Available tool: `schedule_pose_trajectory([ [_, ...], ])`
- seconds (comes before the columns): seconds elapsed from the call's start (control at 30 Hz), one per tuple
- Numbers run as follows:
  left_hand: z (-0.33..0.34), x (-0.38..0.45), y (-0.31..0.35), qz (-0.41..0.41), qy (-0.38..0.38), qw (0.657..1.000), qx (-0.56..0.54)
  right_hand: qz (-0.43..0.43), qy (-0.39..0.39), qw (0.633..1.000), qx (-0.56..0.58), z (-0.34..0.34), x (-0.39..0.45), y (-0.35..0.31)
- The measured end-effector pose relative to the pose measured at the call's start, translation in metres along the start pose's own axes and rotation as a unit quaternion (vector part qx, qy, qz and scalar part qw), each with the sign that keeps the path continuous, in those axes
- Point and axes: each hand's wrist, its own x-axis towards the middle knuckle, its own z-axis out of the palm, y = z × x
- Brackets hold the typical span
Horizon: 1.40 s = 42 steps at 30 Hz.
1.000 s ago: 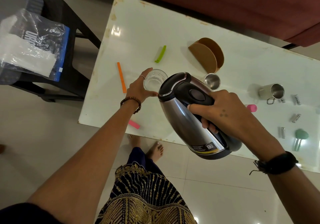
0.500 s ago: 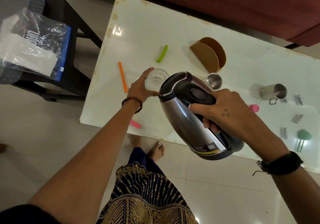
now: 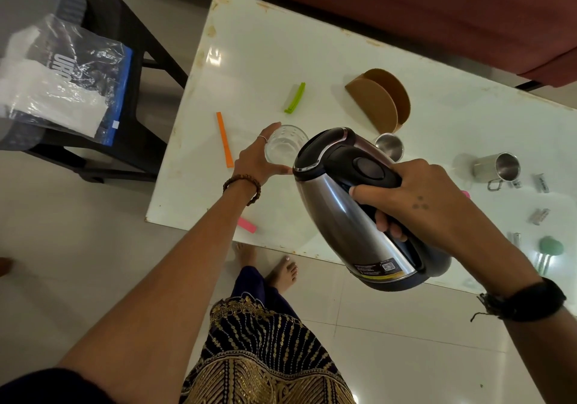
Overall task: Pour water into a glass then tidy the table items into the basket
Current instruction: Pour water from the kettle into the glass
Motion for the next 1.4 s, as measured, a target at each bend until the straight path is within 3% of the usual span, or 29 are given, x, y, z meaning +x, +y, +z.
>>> schedule_pose_trajectory([
  [1.4,-0.002,-0.002,0.004,-0.012,-0.009,1.0,0.022,0.032,-0.025,0.999,-0.001,0.005,0.004,-0.012],
])
